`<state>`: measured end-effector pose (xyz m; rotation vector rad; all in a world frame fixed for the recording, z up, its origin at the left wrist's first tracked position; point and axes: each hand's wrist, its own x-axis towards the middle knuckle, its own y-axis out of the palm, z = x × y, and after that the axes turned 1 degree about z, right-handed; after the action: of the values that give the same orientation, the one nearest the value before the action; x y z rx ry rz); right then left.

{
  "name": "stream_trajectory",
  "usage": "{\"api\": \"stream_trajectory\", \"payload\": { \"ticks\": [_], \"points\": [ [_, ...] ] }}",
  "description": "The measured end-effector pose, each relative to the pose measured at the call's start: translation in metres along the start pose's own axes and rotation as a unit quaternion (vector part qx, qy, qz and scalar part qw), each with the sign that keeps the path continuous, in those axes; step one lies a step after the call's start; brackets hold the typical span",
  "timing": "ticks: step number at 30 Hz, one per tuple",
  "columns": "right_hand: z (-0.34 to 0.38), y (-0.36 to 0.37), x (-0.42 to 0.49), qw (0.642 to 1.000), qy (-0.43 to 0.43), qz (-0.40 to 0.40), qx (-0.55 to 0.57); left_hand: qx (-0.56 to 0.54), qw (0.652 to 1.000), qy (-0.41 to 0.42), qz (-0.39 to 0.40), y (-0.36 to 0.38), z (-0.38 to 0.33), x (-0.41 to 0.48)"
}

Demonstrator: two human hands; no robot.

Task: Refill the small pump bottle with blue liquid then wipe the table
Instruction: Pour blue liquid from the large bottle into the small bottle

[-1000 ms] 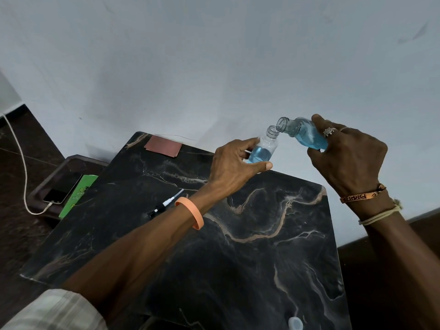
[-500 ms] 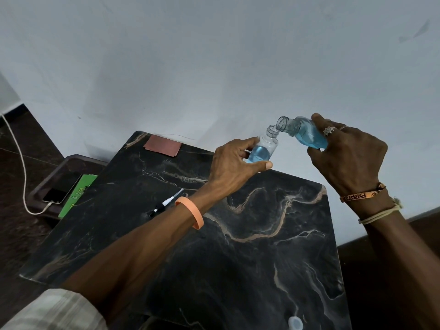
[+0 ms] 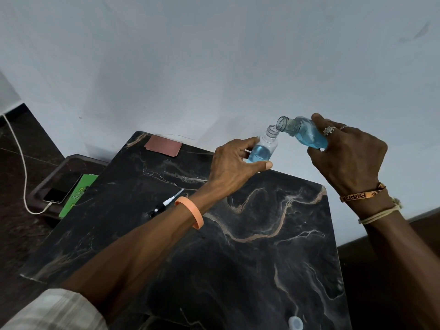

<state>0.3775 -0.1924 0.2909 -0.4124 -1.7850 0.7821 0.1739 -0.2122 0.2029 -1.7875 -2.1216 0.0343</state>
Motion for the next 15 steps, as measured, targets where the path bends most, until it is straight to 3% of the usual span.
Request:
{"api": "stream_trajectory", "payload": {
  "ticks": [15],
  "points": [
    [0.0014,-0.0045,-0.0011,1.0,-0.004,-0.003,-0.003,0.003,1.0,0.005,-0.002,-0.002,-0.0015,-0.0025]
  ]
}}
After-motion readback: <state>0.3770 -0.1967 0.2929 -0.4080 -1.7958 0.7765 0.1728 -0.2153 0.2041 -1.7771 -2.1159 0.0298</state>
